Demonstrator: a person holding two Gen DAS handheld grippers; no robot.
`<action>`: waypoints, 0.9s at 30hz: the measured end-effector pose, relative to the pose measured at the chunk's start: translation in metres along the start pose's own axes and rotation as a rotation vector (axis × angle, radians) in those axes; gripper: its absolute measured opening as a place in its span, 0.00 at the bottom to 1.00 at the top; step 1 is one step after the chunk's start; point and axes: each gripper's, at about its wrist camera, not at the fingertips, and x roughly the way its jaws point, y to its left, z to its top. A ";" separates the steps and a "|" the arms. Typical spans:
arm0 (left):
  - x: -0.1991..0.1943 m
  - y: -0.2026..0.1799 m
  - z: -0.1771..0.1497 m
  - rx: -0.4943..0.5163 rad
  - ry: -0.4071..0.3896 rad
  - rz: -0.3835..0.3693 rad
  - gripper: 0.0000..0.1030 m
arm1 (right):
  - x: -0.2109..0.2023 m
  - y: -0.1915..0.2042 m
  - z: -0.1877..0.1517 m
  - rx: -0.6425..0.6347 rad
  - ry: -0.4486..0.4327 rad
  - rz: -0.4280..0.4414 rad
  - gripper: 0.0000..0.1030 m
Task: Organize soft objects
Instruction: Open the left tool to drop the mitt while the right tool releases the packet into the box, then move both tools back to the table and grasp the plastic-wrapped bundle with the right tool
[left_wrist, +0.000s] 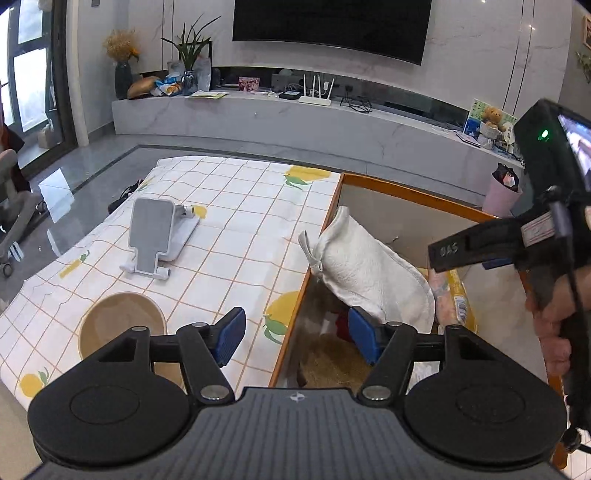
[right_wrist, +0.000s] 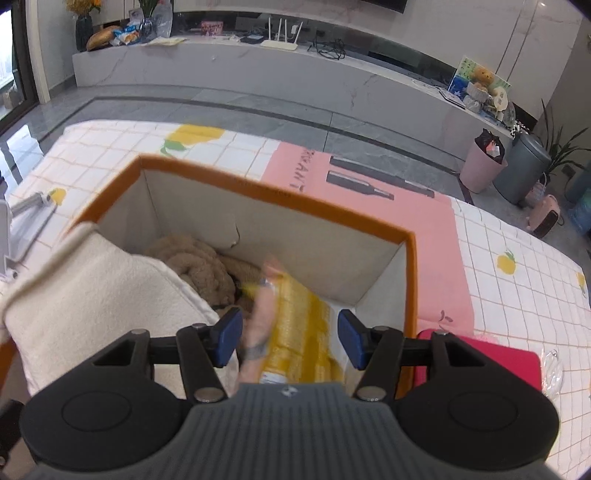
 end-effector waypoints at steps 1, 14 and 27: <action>0.001 0.000 -0.001 0.000 0.000 0.000 0.73 | -0.002 -0.001 0.001 0.004 -0.004 0.002 0.55; -0.011 0.004 -0.004 0.034 -0.004 0.016 0.73 | -0.040 -0.003 -0.001 0.028 -0.036 0.041 0.60; -0.049 -0.041 -0.003 0.102 -0.067 -0.100 0.73 | -0.107 -0.064 -0.039 0.066 -0.104 0.050 0.61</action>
